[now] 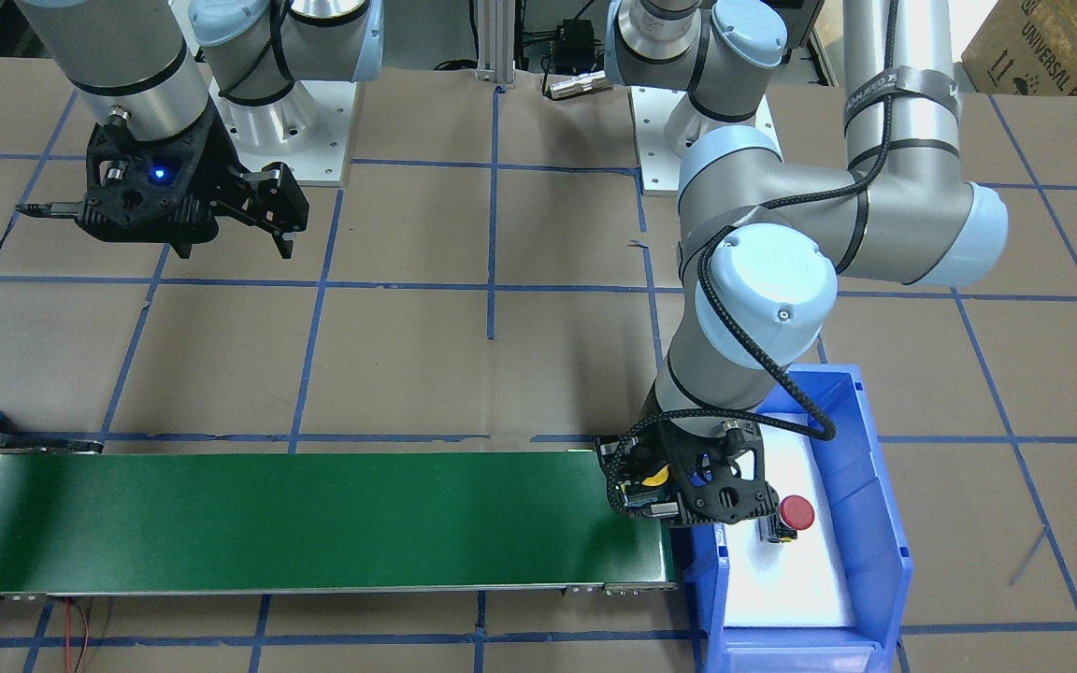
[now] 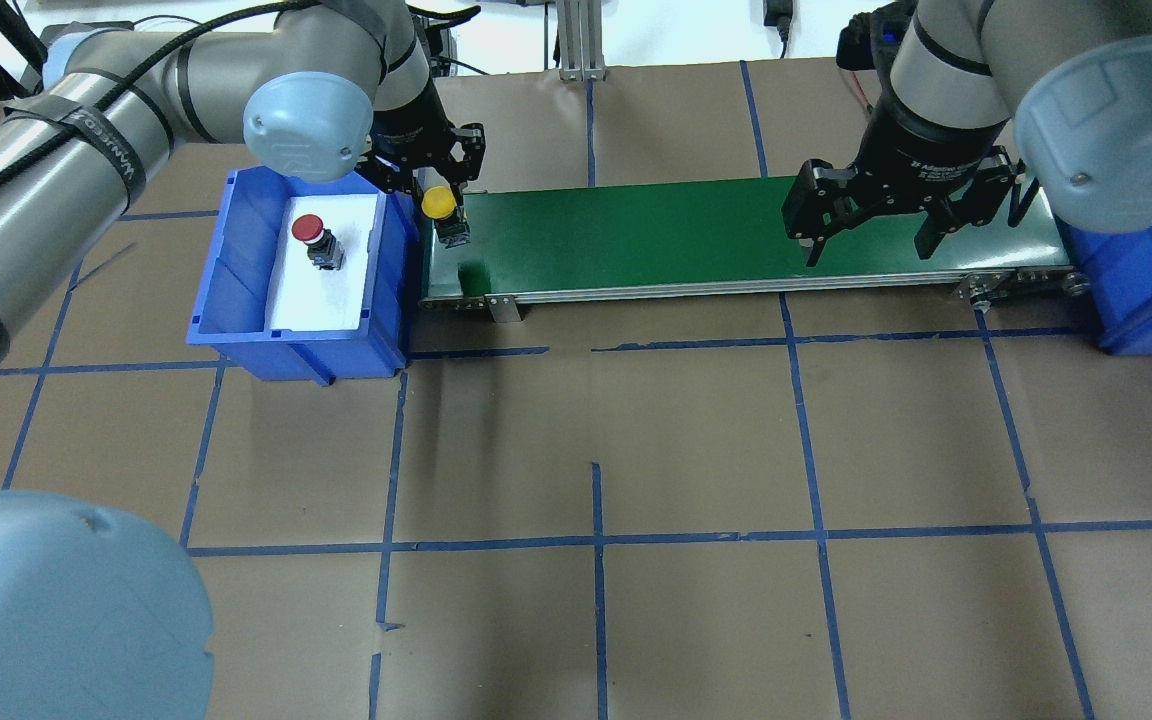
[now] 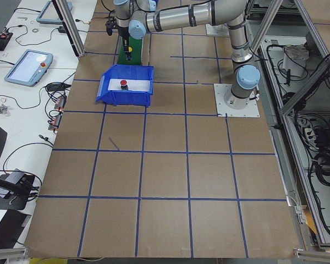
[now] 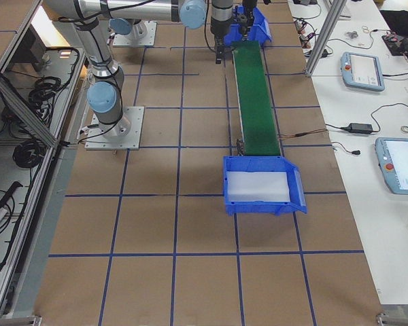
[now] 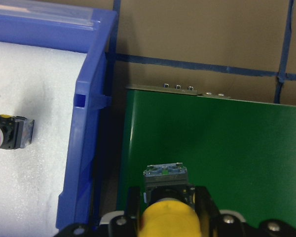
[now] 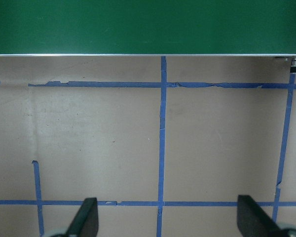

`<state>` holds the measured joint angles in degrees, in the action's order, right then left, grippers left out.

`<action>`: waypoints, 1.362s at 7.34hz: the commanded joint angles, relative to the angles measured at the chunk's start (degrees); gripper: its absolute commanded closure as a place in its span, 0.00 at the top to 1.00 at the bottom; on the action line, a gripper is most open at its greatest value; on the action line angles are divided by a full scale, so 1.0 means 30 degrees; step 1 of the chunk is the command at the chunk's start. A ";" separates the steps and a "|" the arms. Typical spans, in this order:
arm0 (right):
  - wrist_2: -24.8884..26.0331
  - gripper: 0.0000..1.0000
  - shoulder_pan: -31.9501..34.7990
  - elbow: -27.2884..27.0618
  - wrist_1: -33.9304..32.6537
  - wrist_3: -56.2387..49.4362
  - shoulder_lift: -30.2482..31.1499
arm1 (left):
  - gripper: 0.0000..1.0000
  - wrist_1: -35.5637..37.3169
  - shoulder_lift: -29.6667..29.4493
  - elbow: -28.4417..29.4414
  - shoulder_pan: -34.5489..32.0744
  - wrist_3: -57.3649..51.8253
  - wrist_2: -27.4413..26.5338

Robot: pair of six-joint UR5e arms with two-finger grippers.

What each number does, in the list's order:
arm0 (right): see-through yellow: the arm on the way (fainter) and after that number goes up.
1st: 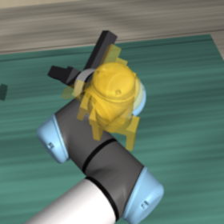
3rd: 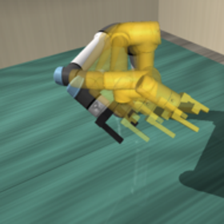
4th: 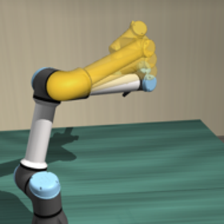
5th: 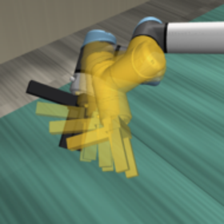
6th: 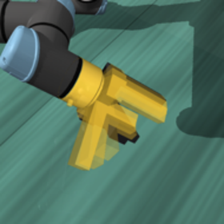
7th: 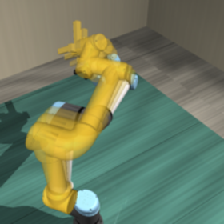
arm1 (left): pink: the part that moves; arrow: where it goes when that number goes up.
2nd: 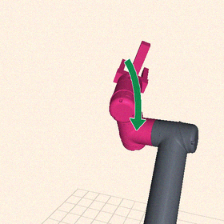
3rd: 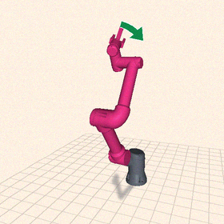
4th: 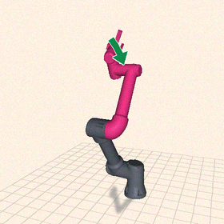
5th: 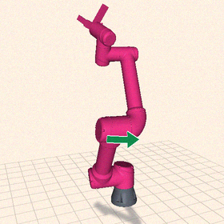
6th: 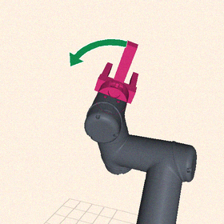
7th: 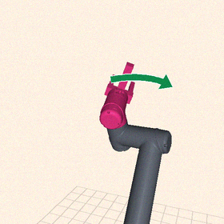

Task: Transport two buttons from left to right
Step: 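Lower the yellow button onto the belt and open the left gripper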

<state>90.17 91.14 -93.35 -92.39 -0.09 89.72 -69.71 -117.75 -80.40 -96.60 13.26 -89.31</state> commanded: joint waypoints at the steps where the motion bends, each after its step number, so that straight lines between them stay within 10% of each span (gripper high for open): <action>1: 0.0001 1.00 0.0000 -0.0084 0.0006 0.0000 0.0035 | 0.27 0.0617 -0.0182 -0.0738 -0.0028 -0.0230 0.0003; 4: 0.0001 1.00 0.0000 -0.0113 0.0006 0.0000 0.0064 | 0.31 0.1000 -0.0270 -0.0709 -0.0028 -0.0290 0.0003; 5: 0.0001 1.00 0.0000 -0.0113 0.0006 0.0000 0.0064 | 0.78 0.1000 -0.0270 -0.0709 -0.0028 -0.0261 0.0061; 6: 0.0001 1.00 0.0000 -0.0113 0.0006 0.0000 0.0064 | 0.91 0.1000 -0.0241 -0.0709 -0.0028 -0.0319 0.0323; 10: 0.0001 1.00 0.0000 -0.0113 -0.0023 -0.0029 0.0035 | 1.00 0.0912 0.1889 -0.0911 0.0320 -0.2070 0.0121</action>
<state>90.18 91.18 -93.69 -92.39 -0.11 89.86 -66.84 -115.03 -82.41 -96.38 9.49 -88.64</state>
